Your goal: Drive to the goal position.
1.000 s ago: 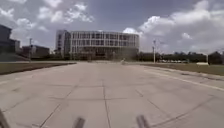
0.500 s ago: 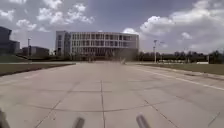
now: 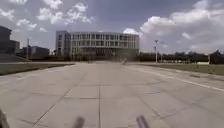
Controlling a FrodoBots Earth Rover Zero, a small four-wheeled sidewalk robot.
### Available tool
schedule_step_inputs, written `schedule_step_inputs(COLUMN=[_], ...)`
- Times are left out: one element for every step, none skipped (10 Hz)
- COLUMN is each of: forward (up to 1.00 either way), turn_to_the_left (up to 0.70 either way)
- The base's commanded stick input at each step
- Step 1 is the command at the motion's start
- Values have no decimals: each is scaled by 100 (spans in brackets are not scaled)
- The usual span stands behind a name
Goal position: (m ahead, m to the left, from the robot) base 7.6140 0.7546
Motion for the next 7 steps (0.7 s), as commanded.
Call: schedule_step_inputs(forward=[70, 70, 70, 70, 70, 70, 70], turn_to_the_left=[0, 0, 0, 0, 0, 0, 0])
